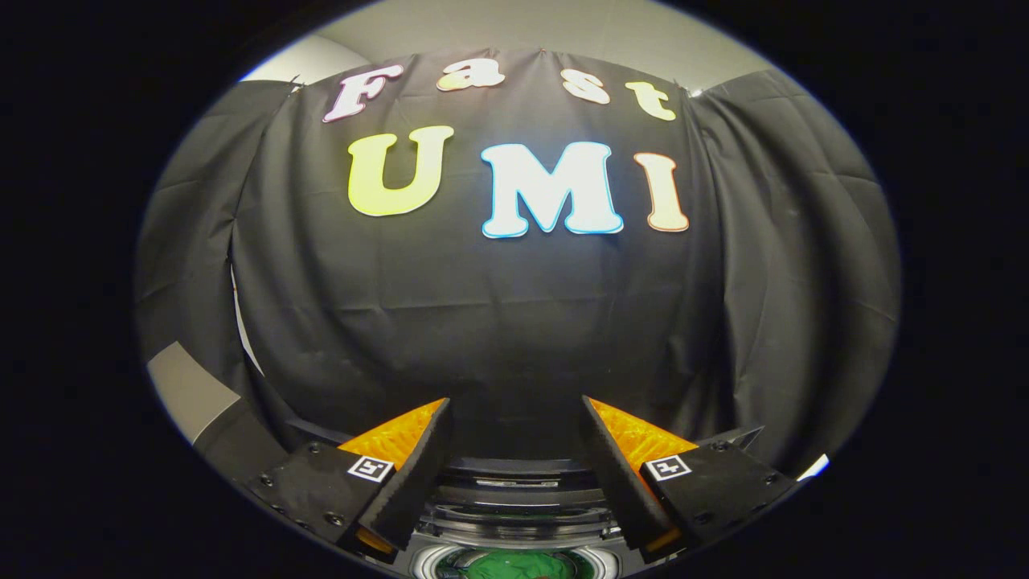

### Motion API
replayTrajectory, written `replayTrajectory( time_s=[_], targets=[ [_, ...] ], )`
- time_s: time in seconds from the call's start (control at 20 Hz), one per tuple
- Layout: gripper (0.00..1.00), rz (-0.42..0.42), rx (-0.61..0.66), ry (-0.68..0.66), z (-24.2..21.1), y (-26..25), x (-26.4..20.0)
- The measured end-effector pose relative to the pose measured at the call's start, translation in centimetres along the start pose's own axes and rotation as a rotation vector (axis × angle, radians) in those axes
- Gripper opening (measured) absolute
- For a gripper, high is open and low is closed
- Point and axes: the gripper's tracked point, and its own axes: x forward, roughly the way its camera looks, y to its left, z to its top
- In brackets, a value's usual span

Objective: Put the clothes into the washing machine and then close the washing machine lid.

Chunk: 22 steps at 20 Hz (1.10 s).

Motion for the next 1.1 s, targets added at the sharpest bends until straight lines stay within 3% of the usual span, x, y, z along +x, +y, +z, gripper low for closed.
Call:
replayTrajectory(
  time_s=[1.1],
  targets=[
    [0.98,0.021,0.016,-0.074,-2.4,0.5,-6.4]
  ],
)
